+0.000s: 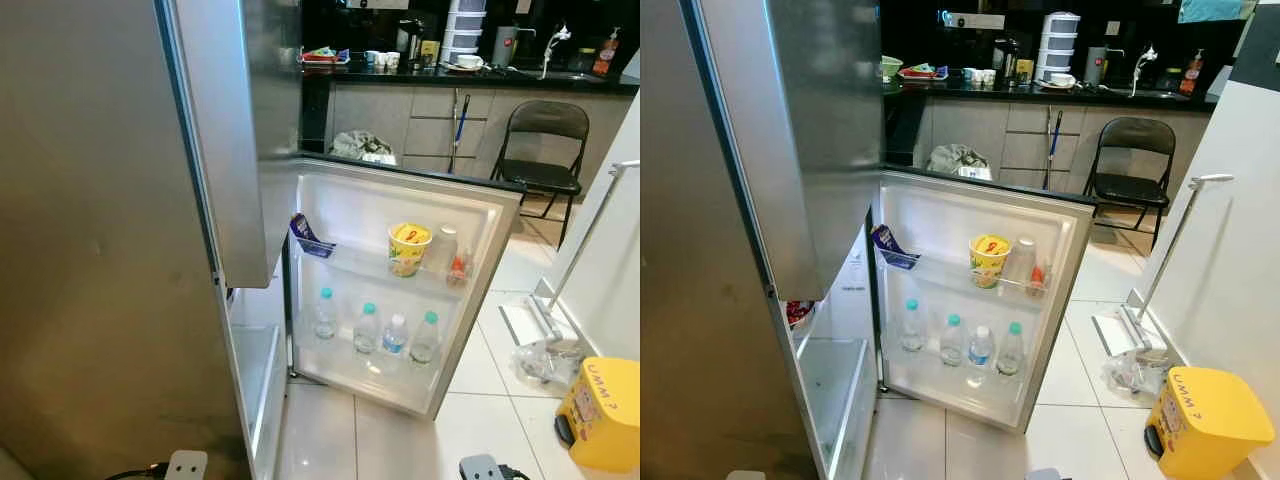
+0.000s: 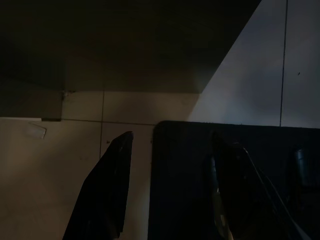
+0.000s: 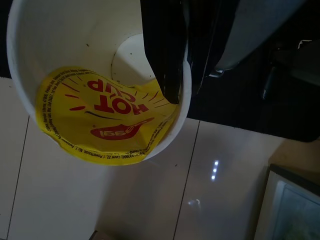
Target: Restocking fridge
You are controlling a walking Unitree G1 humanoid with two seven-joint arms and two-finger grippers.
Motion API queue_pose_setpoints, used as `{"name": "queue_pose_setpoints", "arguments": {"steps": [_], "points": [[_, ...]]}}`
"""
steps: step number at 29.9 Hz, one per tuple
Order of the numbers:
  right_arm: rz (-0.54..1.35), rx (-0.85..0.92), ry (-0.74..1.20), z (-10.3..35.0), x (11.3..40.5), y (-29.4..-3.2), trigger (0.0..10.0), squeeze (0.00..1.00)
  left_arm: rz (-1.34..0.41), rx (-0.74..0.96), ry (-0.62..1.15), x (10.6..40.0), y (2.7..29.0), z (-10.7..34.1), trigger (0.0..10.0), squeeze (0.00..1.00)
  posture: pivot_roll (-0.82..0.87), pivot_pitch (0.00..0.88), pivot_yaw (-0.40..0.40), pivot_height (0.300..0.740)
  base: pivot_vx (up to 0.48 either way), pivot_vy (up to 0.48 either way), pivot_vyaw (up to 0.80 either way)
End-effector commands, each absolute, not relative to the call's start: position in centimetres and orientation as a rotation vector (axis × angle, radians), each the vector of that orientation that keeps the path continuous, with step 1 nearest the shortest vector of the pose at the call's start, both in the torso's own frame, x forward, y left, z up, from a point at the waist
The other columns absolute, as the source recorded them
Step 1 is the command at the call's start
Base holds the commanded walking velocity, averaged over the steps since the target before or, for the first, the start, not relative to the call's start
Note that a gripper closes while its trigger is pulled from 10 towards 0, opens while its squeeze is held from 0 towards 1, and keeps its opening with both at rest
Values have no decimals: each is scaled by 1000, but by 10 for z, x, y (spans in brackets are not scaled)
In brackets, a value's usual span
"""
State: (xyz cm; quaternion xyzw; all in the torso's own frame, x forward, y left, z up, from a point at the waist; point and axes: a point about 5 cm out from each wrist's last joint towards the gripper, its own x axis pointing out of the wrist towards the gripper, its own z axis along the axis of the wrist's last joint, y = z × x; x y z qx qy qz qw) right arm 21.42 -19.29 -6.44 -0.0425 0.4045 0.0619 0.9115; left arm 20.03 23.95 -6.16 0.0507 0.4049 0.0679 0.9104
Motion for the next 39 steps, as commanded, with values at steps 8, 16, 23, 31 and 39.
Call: {"name": "queue_pose_setpoints", "arguments": {"steps": [8, 16, 23, 31, 39], "points": [[127, -93, 847, -67, 209, -193, 10000, 0, 122, 100, 831, 203, 232, -62, 10000, 0, 12, 59, -30, 740, 0, 0, 0], [131, -93, 849, -68, 209, -191, 10000, 0, 119, 100, 831, 202, 231, -62, 10000, 0, 14, 60, -31, 740, 0, 0, 0], [131, -93, 847, -67, 210, -190, 10000, 0, 119, 103, 830, 202, 232, -62, 10000, 0, 13, 60, -29, 740, 0, 0, 0], [130, -93, 845, -67, 211, -191, 10000, 0, 120, 103, 829, 203, 233, -61, 10000, 0, 14, 62, -28, 740, 0, 0, 0], [131, -92, 841, -66, 212, -191, 10000, 0, 121, 103, 832, 203, 233, -61, 10000, 0, 14, 60, -27, 740, 0, 0, 0]]}}
